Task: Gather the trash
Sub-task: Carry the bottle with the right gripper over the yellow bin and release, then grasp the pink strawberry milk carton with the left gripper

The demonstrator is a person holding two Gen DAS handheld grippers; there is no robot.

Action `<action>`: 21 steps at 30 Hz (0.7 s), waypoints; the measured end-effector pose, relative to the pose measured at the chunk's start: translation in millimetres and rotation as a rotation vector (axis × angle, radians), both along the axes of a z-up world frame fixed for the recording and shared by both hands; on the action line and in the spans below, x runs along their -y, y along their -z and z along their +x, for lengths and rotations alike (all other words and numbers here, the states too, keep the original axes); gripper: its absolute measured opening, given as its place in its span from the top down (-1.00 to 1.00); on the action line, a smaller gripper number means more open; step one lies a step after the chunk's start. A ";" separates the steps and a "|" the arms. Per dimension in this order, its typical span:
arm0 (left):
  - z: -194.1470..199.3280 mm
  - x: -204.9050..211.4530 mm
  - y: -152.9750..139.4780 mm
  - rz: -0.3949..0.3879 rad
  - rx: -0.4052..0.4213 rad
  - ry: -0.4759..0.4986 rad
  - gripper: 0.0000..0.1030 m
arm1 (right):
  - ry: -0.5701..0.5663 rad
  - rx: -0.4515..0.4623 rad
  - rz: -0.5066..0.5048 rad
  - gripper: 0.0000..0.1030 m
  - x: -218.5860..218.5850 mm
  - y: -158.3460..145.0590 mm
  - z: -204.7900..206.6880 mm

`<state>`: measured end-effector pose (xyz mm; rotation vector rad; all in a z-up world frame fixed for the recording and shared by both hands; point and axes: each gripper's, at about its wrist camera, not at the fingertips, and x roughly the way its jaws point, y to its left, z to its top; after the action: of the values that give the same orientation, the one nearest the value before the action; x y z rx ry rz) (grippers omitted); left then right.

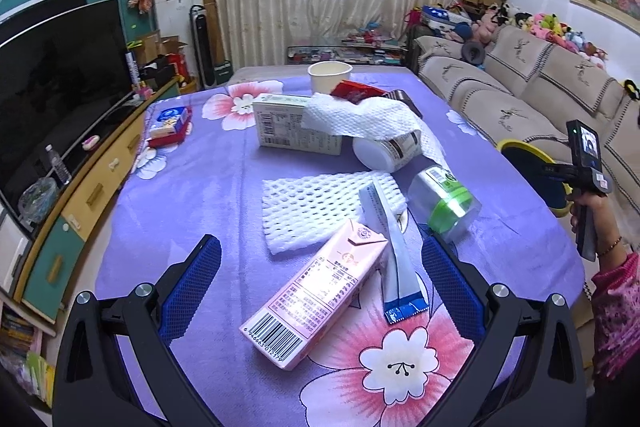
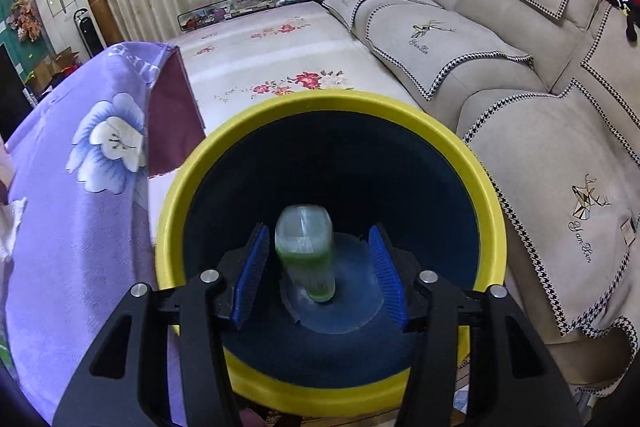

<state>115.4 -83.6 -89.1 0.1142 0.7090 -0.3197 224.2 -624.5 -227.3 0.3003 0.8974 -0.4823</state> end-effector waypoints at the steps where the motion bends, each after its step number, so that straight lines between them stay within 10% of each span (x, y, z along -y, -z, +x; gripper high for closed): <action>1: -0.2 -0.4 1.3 -0.001 0.002 0.015 -0.93 | -0.006 0.009 0.000 0.03 -0.6 -2.3 -4.6; 15: 11.7 -12.9 37.7 0.082 -0.065 0.289 -0.91 | -0.079 0.126 0.015 -0.03 -36.5 -45.9 -47.2; 21: 17.0 -15.0 56.8 0.097 -0.139 0.307 -0.35 | -0.097 0.149 0.024 -0.03 -42.4 -54.1 -55.5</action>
<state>132.3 -68.5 -145.8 0.2968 0.8464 -0.5918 168.7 -582.1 -173.2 0.3095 0.7696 -0.3549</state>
